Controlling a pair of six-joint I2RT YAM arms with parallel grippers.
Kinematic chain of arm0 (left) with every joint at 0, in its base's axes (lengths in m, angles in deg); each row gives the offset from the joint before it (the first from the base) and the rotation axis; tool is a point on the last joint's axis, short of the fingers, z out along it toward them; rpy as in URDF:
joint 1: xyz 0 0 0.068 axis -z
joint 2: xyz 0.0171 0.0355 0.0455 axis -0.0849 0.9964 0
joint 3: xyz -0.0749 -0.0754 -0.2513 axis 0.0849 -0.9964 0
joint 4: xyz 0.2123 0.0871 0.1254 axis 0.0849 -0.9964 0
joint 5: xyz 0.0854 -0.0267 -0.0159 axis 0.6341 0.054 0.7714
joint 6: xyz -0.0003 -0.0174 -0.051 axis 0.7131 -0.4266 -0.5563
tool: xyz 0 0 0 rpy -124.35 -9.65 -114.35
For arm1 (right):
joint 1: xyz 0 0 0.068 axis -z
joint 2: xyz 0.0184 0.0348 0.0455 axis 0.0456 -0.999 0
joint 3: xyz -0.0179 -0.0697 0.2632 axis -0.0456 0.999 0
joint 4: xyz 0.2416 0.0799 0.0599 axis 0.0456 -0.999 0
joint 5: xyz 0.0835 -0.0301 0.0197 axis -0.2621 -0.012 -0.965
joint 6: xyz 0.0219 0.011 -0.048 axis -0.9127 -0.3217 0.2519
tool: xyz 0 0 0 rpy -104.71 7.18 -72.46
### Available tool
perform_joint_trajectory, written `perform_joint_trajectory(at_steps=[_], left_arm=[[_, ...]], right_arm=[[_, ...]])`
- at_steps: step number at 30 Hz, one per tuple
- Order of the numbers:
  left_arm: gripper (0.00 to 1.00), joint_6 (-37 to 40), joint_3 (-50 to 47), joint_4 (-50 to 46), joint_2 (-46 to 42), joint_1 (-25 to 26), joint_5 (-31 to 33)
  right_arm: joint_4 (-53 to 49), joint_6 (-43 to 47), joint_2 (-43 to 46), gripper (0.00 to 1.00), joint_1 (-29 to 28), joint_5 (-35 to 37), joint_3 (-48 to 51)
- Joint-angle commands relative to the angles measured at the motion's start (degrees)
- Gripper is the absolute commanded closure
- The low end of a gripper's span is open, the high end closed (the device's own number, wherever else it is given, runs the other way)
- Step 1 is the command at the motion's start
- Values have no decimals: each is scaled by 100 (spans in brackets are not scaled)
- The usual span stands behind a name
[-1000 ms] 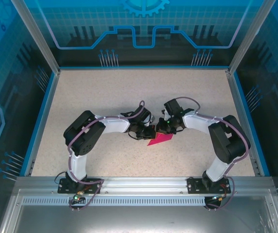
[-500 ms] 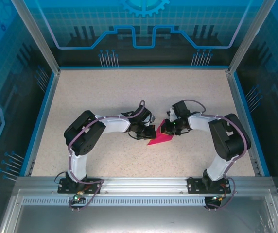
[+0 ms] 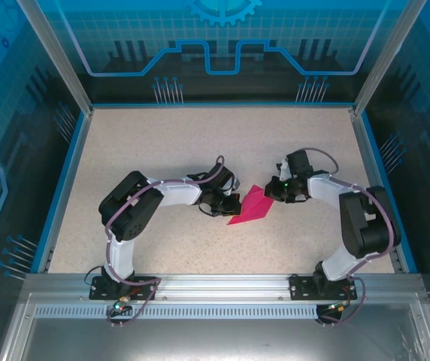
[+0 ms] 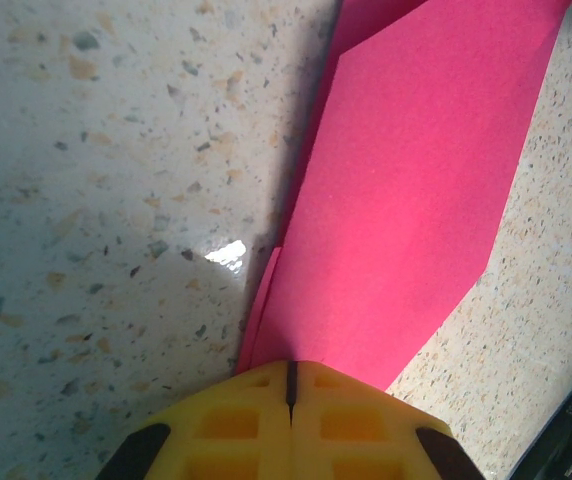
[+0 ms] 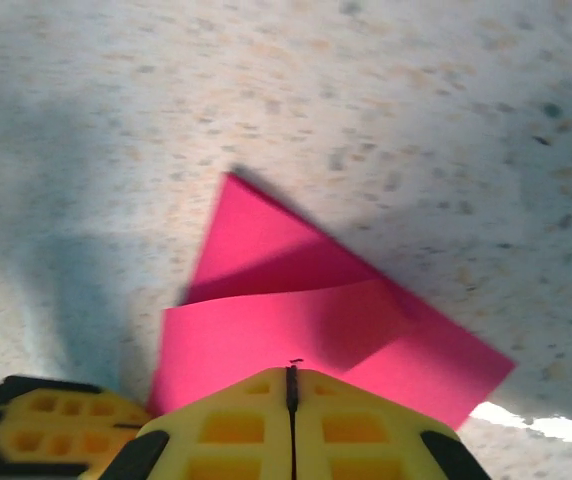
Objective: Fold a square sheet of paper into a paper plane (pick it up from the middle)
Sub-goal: Fourth fold the wing at the center of the table.
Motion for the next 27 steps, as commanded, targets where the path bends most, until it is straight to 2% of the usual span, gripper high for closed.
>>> perform_joint_trajectory(at_steps=[1, 6, 9, 20, 27], left_arm=[[100, 182, -182, -959, 381, 52, 413], [100, 165, -145, -1033, 381, 48, 493], [100, 162, -167, -1111, 348, 51, 599], [100, 266, -511, -1250, -22, 30, 725], [100, 279, -681, -1279, -111, -6, 716]], right_arm=[[-145, -195, 237, 93, -458, 155, -66], [-22, -414, -102, 93, -1165, 210, -162], [38, -424, -480, 94, -1398, 147, -304], [524, -390, -1121, 94, -1770, -317, -343], [505, -39, -1099, 95, -1711, -68, -23]])
